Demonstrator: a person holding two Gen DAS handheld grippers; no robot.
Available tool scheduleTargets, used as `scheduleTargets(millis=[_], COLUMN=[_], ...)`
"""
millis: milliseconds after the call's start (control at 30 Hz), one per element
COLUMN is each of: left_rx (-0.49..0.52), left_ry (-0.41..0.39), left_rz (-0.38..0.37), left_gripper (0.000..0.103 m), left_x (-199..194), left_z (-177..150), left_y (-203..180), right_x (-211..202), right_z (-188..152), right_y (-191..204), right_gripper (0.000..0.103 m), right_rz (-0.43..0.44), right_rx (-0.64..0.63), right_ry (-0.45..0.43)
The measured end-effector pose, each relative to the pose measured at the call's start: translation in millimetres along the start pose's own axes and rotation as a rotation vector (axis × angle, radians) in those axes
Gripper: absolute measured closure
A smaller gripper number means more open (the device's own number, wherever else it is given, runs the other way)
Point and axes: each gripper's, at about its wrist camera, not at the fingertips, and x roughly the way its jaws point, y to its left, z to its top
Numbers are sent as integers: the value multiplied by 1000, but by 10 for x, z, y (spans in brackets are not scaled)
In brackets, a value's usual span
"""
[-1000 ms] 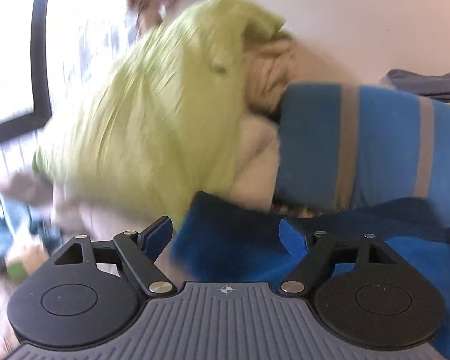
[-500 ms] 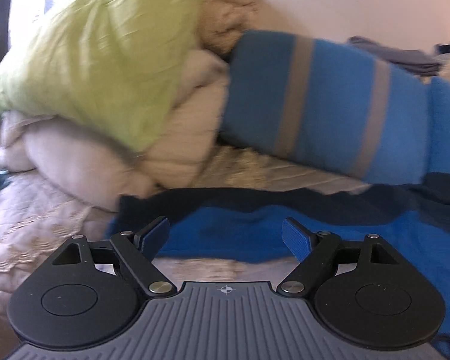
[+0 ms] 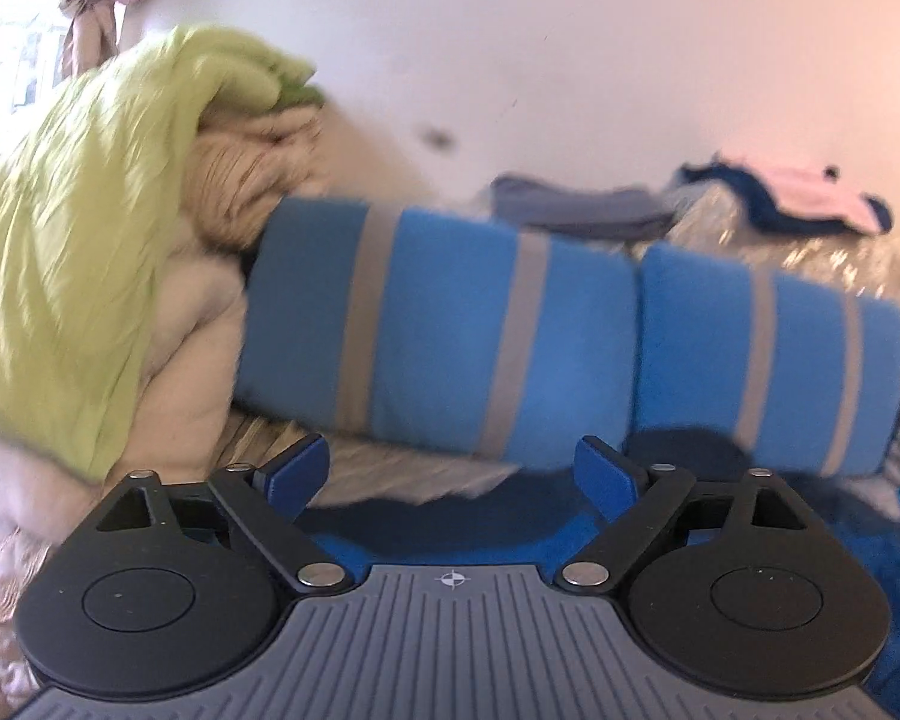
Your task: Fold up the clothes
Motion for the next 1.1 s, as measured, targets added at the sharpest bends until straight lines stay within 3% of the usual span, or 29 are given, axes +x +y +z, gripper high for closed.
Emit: scheduleTargets(millis=[133,233,433,600,767,900,1100], left_rx=[-15,-8,31,-12,-50,-116,-106], left_ry=[-62,-130,-196,-137,-73,65,209], left_rz=[-51,-70,-105,-157,-169,-256,-263], left_gripper=[9,0,0,0,0,0,0], left_x=[-295,-602,-1155,-1498,-1610,-1465,-1139], left_z=[261,434,841,909,506,-108,-1101], left_y=[-147,-162,51,341,560,655,572], right_x=[-286,-672,-1600,-2352,-2416,-2108,-1518], right_z=[286,632,1436,1873,1690,1220,368], right_y=[-169,-375,-832,-1241,-1538,-1669,-1708], right_gripper=[0,0,0,0,0,0,0], right_rz=[29,62,33,10,59,110,208], right_rx=[41,55,-43,-74,-38,-6,-7], right_ry=[-68,-133,-246,-337,-286,-190,-47])
